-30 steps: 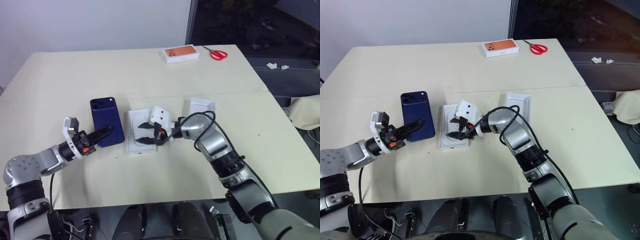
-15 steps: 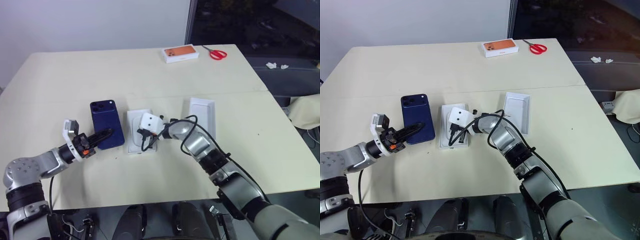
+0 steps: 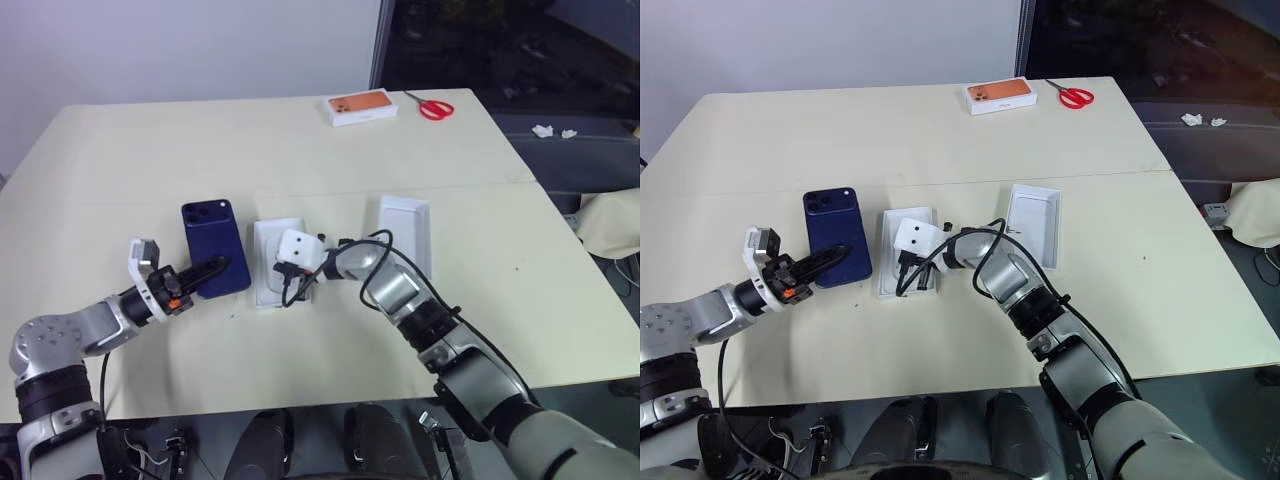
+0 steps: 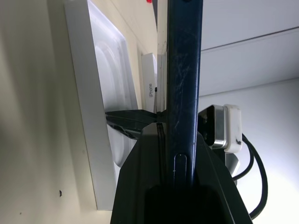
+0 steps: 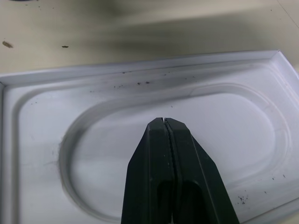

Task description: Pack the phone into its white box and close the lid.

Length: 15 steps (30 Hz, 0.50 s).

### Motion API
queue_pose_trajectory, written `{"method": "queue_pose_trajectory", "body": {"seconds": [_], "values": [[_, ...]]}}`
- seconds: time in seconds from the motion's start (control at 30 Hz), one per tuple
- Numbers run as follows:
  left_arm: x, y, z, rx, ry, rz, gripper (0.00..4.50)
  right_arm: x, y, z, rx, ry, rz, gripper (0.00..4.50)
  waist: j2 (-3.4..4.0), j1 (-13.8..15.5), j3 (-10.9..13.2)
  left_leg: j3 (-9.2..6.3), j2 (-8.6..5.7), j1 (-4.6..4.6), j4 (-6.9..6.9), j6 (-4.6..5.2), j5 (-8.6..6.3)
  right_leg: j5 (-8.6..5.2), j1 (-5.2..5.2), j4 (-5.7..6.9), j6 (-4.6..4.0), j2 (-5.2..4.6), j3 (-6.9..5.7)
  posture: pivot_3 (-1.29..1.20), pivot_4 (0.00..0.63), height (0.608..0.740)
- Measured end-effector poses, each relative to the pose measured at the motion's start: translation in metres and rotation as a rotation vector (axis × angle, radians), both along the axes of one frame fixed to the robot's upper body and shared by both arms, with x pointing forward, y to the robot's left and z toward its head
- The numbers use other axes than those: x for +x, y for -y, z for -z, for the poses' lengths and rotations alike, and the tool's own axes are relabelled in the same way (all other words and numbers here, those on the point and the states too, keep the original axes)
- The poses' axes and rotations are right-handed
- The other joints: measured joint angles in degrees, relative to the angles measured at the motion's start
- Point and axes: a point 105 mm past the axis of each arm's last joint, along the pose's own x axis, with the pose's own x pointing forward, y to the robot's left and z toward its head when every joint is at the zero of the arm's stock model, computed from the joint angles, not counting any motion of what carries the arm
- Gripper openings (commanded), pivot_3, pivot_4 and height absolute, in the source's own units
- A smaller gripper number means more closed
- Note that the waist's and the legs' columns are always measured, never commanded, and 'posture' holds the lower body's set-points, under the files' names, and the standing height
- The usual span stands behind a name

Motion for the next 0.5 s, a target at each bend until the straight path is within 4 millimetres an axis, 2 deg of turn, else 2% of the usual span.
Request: {"method": "queue_pose_trajectory", "body": {"seconds": [0.1, 0.23, 0.3, 0.4, 0.5], "values": [[0.001, 0.005, 0.001, -0.007, -0.002, 0.005, 0.0, 0.005, 0.0, -0.004, 0.046, -0.01, 0.036, 0.04, 0.0, 0.0, 0.0, 0.0, 0.0, -0.02, 0.01, 0.0, 0.0, 0.0, -0.01, 0.0, 0.0, 0.0, 0.0, 0.0, 0.15, 0.74], [-0.002, 0.02, 0.0, -0.025, 0.003, 0.047, 0.0, 0.021, 0.013, -0.034, 0.199, -0.036, 0.12, 0.04, -0.01, 0.2, 0.0, 0.0, -0.02, -0.04, 0.03, 0.0, 0.0, 0.0, 0.0, -0.01, 0.0, -0.02, -0.01, 0.0, 0.15, 0.74], [-0.002, 0.028, 0.002, -0.029, 0.002, 0.059, 0.0, 0.026, 0.028, -0.045, 0.213, -0.014, 0.133, 0.04, -0.02, 0.4, 0.0, -0.01, -0.04, -0.03, 0.04, 0.02, -0.01, 0.0, 0.04, -0.03, 0.0, -0.04, -0.02, 0.0, 0.15, 0.74], [-0.002, 0.033, 0.008, -0.013, -0.031, 0.061, 0.0, 0.029, 0.056, -0.049, 0.22, -0.038, 0.163, 0.04, -0.03, 0.4, 0.0, 0.0, -0.05, -0.04, 0.03, 0.05, -0.02, 0.0, 0.03, -0.03, 0.0, -0.05, -0.02, 0.0, 0.15, 0.74], [-0.001, 0.039, 0.012, 0.003, -0.05, 0.072, 0.0, 0.023, 0.072, -0.051, 0.253, -0.105, 0.162, 0.93, -0.03, 0.2, 0.0, 0.0, -0.04, -0.04, 0.02, 0.05, -0.02, 0.0, 0.01, -0.02, 0.0, -0.04, -0.01, 0.0, 0.15, 0.74]]}}
